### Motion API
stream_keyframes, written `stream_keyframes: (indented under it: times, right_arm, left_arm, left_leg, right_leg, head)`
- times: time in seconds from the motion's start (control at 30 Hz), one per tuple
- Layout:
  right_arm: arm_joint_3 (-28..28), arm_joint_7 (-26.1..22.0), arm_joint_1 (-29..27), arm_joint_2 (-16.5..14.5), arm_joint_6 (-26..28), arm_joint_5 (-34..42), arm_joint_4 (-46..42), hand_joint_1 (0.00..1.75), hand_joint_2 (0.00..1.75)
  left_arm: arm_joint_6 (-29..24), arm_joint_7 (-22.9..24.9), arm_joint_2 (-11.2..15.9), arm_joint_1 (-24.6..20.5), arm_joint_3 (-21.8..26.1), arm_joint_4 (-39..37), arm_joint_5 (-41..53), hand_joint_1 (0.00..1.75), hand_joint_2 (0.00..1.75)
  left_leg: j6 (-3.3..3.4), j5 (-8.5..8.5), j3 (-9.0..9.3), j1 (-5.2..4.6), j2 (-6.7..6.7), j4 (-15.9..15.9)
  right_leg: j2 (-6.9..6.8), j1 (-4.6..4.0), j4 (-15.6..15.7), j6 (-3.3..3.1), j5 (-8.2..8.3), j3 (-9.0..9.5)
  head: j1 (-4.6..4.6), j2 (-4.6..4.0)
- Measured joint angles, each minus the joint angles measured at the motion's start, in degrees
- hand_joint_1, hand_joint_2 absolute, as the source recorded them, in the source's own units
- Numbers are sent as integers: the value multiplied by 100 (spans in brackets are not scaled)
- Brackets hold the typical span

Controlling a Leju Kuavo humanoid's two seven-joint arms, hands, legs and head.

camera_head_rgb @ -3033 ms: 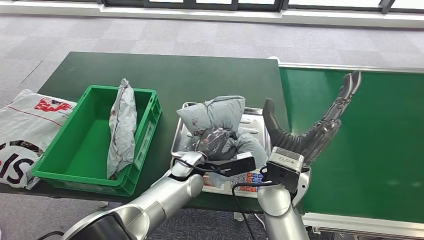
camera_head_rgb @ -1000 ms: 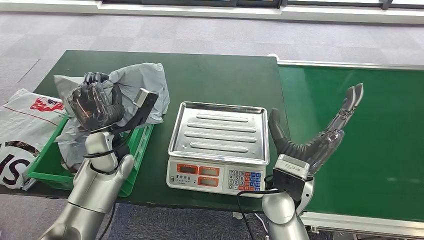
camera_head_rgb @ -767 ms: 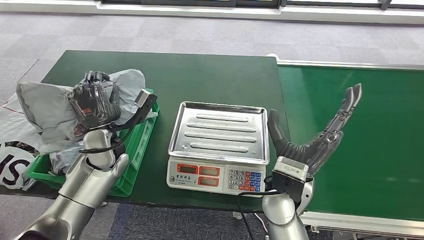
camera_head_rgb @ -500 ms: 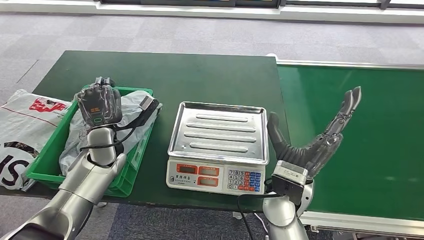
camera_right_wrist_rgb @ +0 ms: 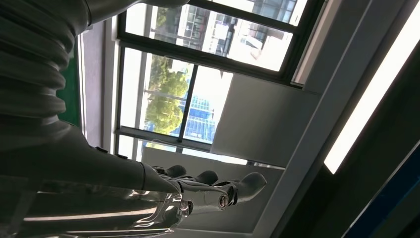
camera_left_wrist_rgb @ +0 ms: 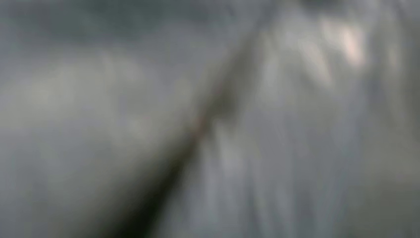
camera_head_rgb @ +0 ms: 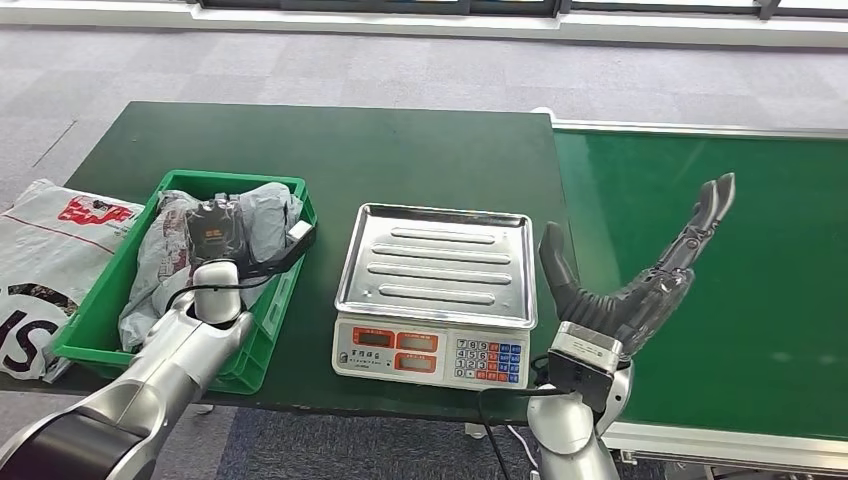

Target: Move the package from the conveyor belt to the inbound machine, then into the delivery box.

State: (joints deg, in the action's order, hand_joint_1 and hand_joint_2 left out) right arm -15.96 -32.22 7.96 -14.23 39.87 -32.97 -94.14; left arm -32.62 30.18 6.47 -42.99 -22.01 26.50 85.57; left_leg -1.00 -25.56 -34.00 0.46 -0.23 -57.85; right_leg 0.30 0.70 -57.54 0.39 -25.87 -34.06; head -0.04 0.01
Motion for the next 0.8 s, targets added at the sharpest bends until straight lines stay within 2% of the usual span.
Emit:
stream_keyframes:
  times: [0.07,0.1,0.23,0.3,0.33,0.4,0.43,0.53,0.57,0.63,0.7,0.8]
  right_arm:
    - [1,1,0,0,0,-1,-2,0,175]
    - [1,1,0,0,0,-3,-3,0,175]
    - [4,34,3,0,0,-79,-22,0,175]
    - [7,72,6,0,0,-153,-42,0,175]
    - [13,102,6,0,0,-201,-51,0,175]
    - [44,176,7,0,0,-316,-63,0,175]
    - [72,210,7,0,0,-366,-64,0,175]
    - [185,242,8,0,1,-407,-54,0,175]
    - [223,232,7,0,1,-392,-45,0,175]
    - [291,201,6,0,0,-357,-17,0,175]
    - [347,162,5,0,0,-331,20,0,175]
    - [406,129,5,0,0,-316,69,0,175]
  left_arm:
    - [14,12,-25,-62,26,-211,-2,18,175]
    - [6,21,-36,-84,47,-290,-4,0,175]
    - [-385,-11,-82,-81,278,-424,-36,0,175]
    - [-618,-260,-125,48,544,-182,-58,0,175]
    - [-675,-538,-161,163,739,96,-72,0,175]
    - [-715,-1469,-331,436,1302,913,-143,0,175]
    - [-722,-2091,-464,558,1660,1369,-231,0,175]
    - [-734,-3979,-1015,807,2851,2658,-650,0,175]
    - [-737,-4464,-1210,853,3209,3009,-780,0,175]
    - [-740,-5162,-1573,923,3850,3623,-1026,0,175]
    - [-740,-5637,-1868,983,4395,4124,-1300,0,175]
    - [-741,-5982,-2137,1034,4927,4580,-1553,0,175]
  left_leg:
    - [0,0,0,0,-1,0]
    - [0,0,-1,0,-1,0]
    - [0,0,0,0,-1,0]
    - [-1,1,1,0,0,0]
    - [-1,1,0,-1,1,0]
    - [0,3,-4,-1,-2,-1]
    - [1,3,-8,-1,-2,-1]
    - [4,1,-16,-3,5,-2]
    - [4,-1,-17,-5,12,-2]
    - [6,-5,-15,-10,24,-1]
    - [6,-6,-14,-12,25,-1]
    - [2,-3,-15,-12,17,-1]
  right_leg:
    - [-1,0,0,0,0,1]
    - [-1,-1,0,0,0,1]
    - [-1,-2,0,0,0,1]
    - [0,-1,0,0,0,-1]
    - [1,-1,0,0,0,-3]
    - [1,0,0,-1,0,-7]
    - [1,0,1,0,0,-9]
    - [6,5,1,2,3,-13]
    - [12,7,1,4,4,-15]
    - [22,11,2,5,5,-17]
    - [22,10,2,5,5,-19]
    - [15,2,1,3,4,-17]
  head:
    - [0,1]
    - [0,1]
    - [1,0]
    - [0,1]
    - [0,1]
    - [0,1]
    - [1,1]
    - [3,1]
    - [2,1]
    - [1,1]
    - [1,1]
    - [1,1]
